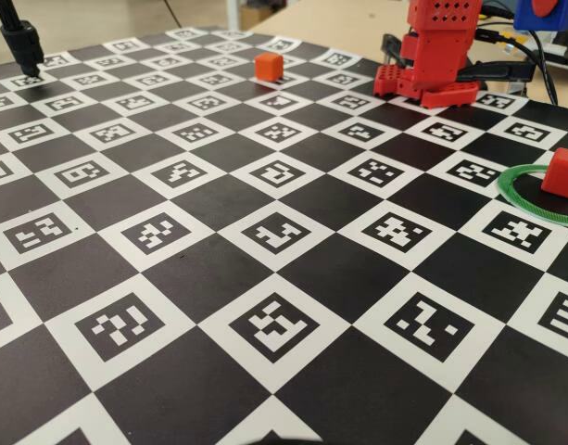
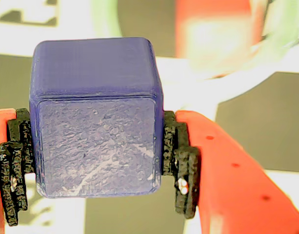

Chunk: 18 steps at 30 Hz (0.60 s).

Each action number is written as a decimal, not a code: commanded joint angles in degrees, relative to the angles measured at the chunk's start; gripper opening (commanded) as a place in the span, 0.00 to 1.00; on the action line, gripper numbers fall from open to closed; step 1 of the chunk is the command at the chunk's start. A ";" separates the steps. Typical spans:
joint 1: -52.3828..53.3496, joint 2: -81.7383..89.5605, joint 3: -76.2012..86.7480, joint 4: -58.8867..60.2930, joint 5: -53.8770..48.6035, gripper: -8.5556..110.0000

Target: Grab the red cube then put it in the green circle then put the blue cube on top and finally the orange cube on top

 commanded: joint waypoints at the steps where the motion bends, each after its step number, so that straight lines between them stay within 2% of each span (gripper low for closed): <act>1: -2.02 6.24 1.93 0.00 0.97 0.08; 10: -8.61 6.06 7.29 -7.21 4.39 0.08; 18: -12.22 -1.67 6.42 -13.97 9.05 0.08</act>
